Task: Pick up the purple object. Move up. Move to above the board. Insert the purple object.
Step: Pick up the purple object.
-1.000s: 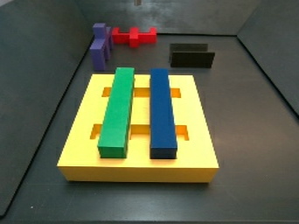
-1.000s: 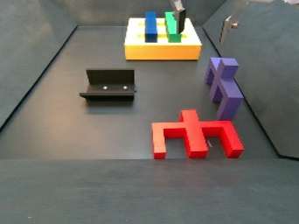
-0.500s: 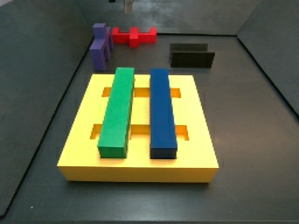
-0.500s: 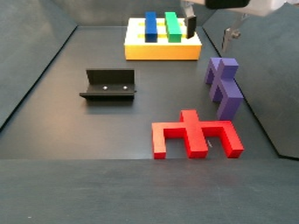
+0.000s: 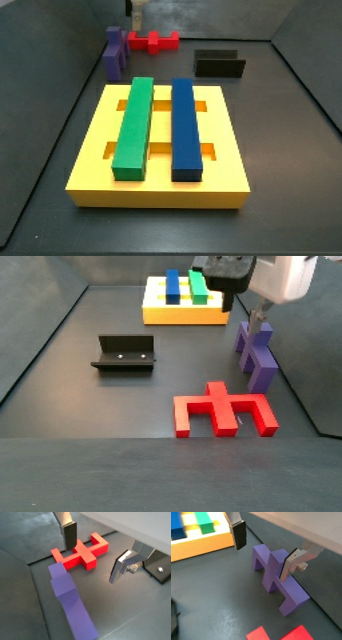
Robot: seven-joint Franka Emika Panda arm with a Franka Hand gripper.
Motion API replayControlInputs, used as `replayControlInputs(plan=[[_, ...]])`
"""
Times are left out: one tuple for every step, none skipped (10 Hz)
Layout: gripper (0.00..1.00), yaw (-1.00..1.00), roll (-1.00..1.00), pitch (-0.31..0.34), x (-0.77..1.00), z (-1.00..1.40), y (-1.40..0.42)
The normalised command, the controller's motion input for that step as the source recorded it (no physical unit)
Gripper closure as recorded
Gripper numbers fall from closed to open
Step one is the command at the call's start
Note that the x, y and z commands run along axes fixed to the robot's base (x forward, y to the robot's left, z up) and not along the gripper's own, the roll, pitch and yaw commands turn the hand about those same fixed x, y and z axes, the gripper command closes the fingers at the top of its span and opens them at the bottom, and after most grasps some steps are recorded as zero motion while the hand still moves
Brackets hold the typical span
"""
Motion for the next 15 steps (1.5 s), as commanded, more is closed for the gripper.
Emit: replayControlInputs(plan=[[0.0,-0.63,-0.4,-0.11,-0.27,-0.21,-0.06],[0.0,-0.63,-0.37,-0.109,-0.25,-0.19,-0.11],[0.0,-0.63,-0.33,-0.1,-0.23,-0.18,-0.16],[0.0,-0.62,-0.31,-0.093,-0.23,-0.18,-0.17],[0.0,-0.62,-0.15,-0.061,-0.29,-0.09,-0.15],[0.0,-0.27,-0.03,-0.056,-0.24,-0.05,0.0],[0.0,-0.13,0.0,-0.044,-0.25,-0.07,0.02],[0.0,0.0,0.03,-0.057,-0.22,-0.11,0.1],[0.0,0.13,0.11,-0.053,-0.11,-0.14,0.03],[0.0,0.17,0.14,-0.044,-0.06,-0.17,0.03],[0.0,0.16,0.16,-0.037,-0.05,-0.19,0.04],[0.0,0.17,0.19,-0.02,0.0,-0.17,0.06],[0.0,0.07,0.18,0.0,0.0,-0.15,0.11],[0.0,0.0,0.13,0.0,0.0,-0.08,0.1],[0.0,-0.05,0.09,0.0,-0.06,-0.03,0.07]])
